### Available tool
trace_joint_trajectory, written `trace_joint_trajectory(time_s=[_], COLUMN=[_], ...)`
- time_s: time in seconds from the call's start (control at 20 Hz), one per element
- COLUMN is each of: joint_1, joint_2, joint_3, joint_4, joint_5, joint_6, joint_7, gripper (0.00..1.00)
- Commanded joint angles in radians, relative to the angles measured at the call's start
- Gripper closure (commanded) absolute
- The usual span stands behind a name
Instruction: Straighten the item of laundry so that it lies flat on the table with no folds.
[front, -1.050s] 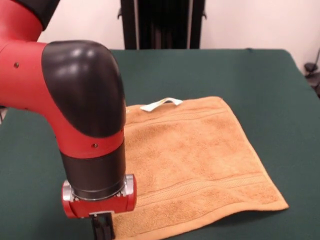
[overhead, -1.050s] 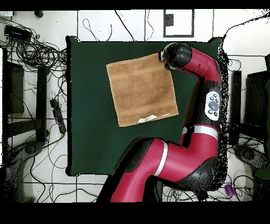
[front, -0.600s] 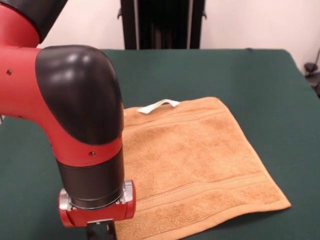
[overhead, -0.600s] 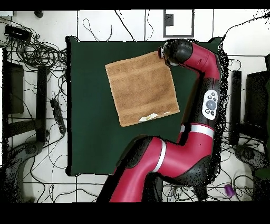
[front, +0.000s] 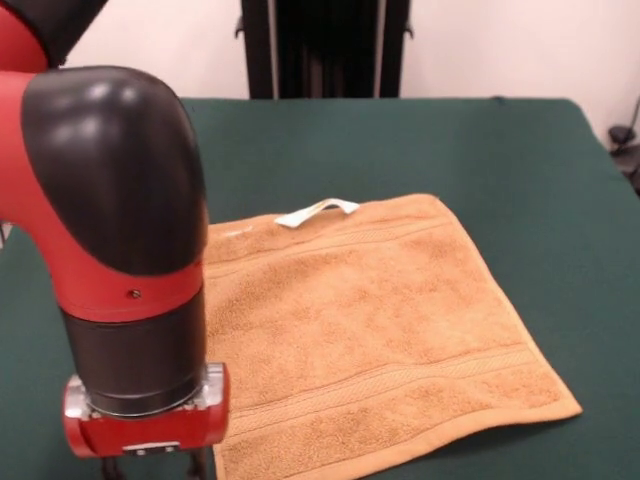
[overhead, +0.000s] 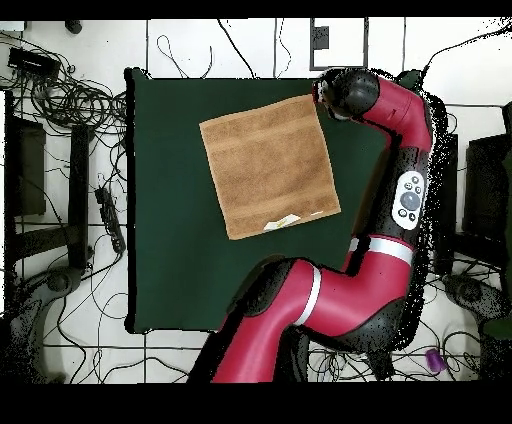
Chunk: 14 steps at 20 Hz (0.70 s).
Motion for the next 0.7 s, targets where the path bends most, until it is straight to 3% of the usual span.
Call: trace_joint_trajectory(time_s=[0.05,0.7], joint_1=[0.006,-0.012], joint_2=[-0.005,-0.159], joint_3=[0.077,0.011], joint_4=[0.026,-0.006], joint_5=[-0.044,-0.050], joint_6=[0.111,0.283], joint_7=[-0.330,-0.396], gripper=[0.00,0.00])
